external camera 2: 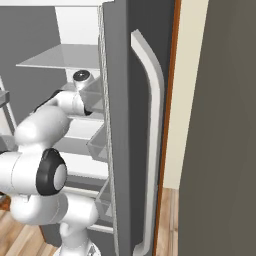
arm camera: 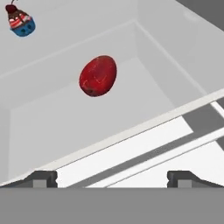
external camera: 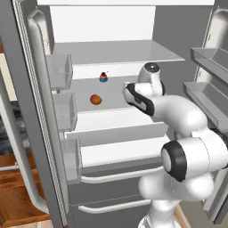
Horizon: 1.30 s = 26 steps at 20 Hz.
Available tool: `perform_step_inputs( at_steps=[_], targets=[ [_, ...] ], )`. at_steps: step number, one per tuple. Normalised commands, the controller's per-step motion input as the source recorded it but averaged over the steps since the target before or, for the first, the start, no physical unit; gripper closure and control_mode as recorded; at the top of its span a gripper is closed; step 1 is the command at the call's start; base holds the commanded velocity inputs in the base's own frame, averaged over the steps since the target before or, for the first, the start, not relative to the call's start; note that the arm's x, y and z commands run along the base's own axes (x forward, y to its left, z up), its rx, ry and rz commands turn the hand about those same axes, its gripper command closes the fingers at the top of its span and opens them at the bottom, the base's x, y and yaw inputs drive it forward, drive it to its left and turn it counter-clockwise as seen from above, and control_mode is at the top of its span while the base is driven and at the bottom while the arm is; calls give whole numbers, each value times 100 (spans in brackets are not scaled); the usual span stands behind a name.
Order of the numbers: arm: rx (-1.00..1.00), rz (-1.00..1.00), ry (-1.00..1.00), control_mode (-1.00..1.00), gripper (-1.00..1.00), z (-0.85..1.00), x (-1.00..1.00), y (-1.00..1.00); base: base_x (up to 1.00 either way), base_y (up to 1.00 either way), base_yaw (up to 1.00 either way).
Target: Pick the two mangos from the fridge and place them on the plate next to the blender to make a fruit smoothie.
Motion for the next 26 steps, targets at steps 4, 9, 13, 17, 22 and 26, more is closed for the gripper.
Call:
perform_step_inputs(
  at_steps=[4,9,13,17,22,26],
  targets=[
    [0,0,0,-100,-100,-14,50,-3,0,0,0],
    [0,0,0,-100,-100,-13,47,-2,0,0,0],
    [0,0,0,-100,-100,-17,39,0,0,0,0],
    [0,0,0,-100,-100,-16,38,-1,0,0,0],
    [0,0,0,-100,-100,-17,37,-6,0,0,0],
    [0,0,1,-100,-100,-19,32,-12,0,0,0]
  ],
)
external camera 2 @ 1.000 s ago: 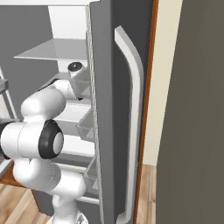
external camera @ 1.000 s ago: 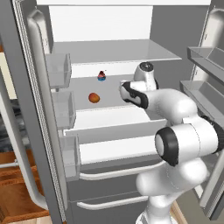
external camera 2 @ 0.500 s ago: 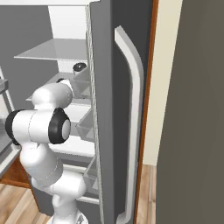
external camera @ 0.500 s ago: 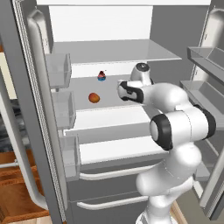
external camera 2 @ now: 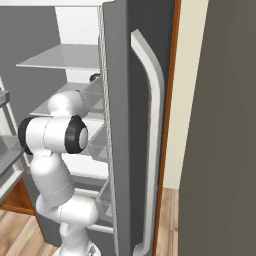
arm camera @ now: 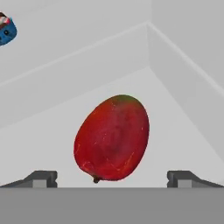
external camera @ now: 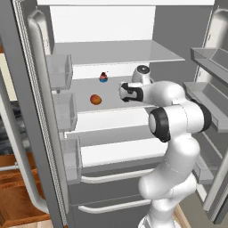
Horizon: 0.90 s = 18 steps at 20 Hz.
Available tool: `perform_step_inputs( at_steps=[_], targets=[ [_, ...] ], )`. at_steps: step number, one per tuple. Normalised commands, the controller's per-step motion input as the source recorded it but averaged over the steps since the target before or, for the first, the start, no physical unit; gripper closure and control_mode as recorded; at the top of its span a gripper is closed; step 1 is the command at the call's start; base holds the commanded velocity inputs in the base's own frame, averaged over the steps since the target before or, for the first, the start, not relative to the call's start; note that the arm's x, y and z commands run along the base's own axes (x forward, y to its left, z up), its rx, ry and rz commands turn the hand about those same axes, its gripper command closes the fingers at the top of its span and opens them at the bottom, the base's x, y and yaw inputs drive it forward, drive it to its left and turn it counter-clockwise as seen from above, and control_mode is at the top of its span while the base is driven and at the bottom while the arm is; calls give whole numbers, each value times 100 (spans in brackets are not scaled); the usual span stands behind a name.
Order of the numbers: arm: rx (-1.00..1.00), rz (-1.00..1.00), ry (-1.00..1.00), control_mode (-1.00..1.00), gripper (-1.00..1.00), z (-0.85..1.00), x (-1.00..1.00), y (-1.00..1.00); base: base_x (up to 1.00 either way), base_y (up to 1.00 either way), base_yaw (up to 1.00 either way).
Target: Pick the two mangos from the fridge and place them on the plate next to the blender to make a fruit smoothie.
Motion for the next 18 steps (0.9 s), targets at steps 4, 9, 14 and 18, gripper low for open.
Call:
perform_step_inputs(
  at_steps=[4,9,14,18],
  targets=[
    [0,0,1,-100,-100,-17,34,-5,0,0,0],
    [0,0,1,-100,-100,-20,36,0,0,0,0],
    [0,0,1,-100,100,-38,3,0,0,0,0],
    [0,0,-11,-100,100,-7,0,0,0,0,0]
  ],
)
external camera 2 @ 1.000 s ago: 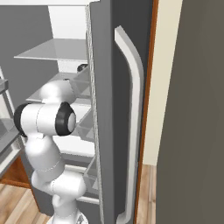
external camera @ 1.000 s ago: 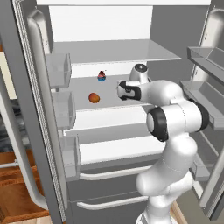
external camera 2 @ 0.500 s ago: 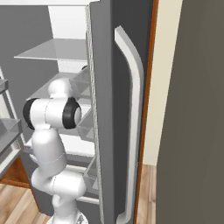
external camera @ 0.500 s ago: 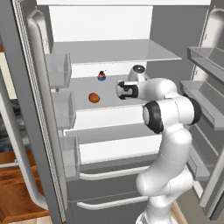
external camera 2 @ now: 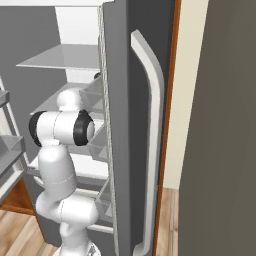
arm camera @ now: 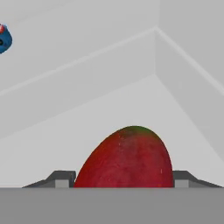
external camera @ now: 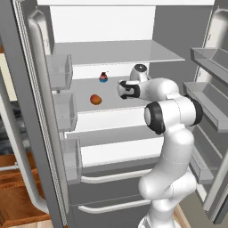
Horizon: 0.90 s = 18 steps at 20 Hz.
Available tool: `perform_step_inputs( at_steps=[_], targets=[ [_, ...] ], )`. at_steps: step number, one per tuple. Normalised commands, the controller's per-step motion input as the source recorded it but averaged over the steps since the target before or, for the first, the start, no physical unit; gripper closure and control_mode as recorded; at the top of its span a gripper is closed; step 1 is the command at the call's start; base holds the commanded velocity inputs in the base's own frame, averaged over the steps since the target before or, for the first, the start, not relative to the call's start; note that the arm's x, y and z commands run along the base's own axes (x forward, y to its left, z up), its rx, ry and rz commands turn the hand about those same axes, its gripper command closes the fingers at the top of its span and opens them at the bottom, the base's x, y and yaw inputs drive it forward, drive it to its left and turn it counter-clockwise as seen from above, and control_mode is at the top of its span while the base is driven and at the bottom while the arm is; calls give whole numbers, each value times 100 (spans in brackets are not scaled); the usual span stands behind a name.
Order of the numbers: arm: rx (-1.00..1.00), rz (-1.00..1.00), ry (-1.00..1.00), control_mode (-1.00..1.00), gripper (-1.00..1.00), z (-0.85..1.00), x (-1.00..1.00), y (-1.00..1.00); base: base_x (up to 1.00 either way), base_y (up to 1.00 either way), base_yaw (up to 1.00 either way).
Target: Pick the two mangos from the fridge and place them on the plate next to the blender to make a fruit smoothie.
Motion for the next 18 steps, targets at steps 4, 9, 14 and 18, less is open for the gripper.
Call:
perform_step_inputs(
  at_steps=[4,9,14,18],
  targets=[
    [0,0,-13,-100,100,-2,-18,0,0,0,0],
    [0,0,-22,-100,100,4,-59,0,0,0,0],
    [-2,0,-36,-100,100,48,-100,10,0,0,0],
    [-7,1,-28,-100,100,97,-100,27,0,0,0]
  ],
)
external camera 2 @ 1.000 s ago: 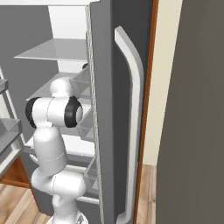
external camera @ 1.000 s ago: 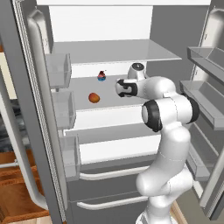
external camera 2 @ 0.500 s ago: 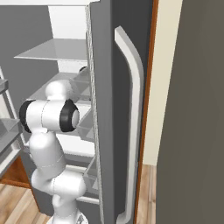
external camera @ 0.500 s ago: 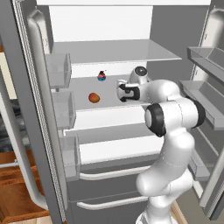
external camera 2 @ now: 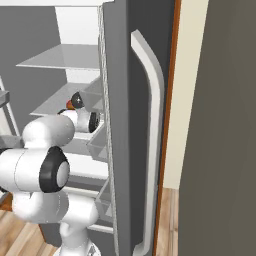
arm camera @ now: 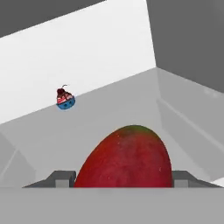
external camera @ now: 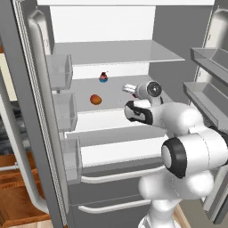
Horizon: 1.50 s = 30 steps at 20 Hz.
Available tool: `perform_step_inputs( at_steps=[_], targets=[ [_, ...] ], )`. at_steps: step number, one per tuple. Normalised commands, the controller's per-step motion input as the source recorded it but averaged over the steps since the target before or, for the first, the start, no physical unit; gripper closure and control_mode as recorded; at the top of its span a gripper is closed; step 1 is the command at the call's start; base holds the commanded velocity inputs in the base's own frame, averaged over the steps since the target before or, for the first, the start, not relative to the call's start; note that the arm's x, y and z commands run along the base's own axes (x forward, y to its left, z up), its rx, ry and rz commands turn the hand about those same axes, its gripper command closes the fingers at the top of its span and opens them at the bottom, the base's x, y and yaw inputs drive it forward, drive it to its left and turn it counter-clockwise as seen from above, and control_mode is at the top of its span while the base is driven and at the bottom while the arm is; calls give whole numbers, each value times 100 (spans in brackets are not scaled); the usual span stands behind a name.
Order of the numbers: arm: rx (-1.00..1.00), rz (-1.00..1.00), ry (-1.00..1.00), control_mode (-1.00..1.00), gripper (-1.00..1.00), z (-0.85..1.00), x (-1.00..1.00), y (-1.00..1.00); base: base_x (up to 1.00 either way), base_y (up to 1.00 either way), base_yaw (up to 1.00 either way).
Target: Pick the two mangos from the fridge and place them on the plate next to the blender to make a fruit smoothie.
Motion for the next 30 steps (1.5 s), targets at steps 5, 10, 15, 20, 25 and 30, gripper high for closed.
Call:
perform_step_inputs(
  at_steps=[5,10,15,20,25,30],
  targets=[
    [-2,1,1,-100,100,100,-100,29,0,0,0],
    [-1,3,23,-100,100,100,-100,24,0,0,0],
    [-5,12,39,-100,100,76,-100,37,0,0,0],
    [-7,10,38,-100,100,25,-100,30,0,0,0],
    [-5,3,-18,-100,100,12,-100,0,0,0,0],
    [-2,1,-11,-100,100,10,-31,0,0,0,0]
  ],
)
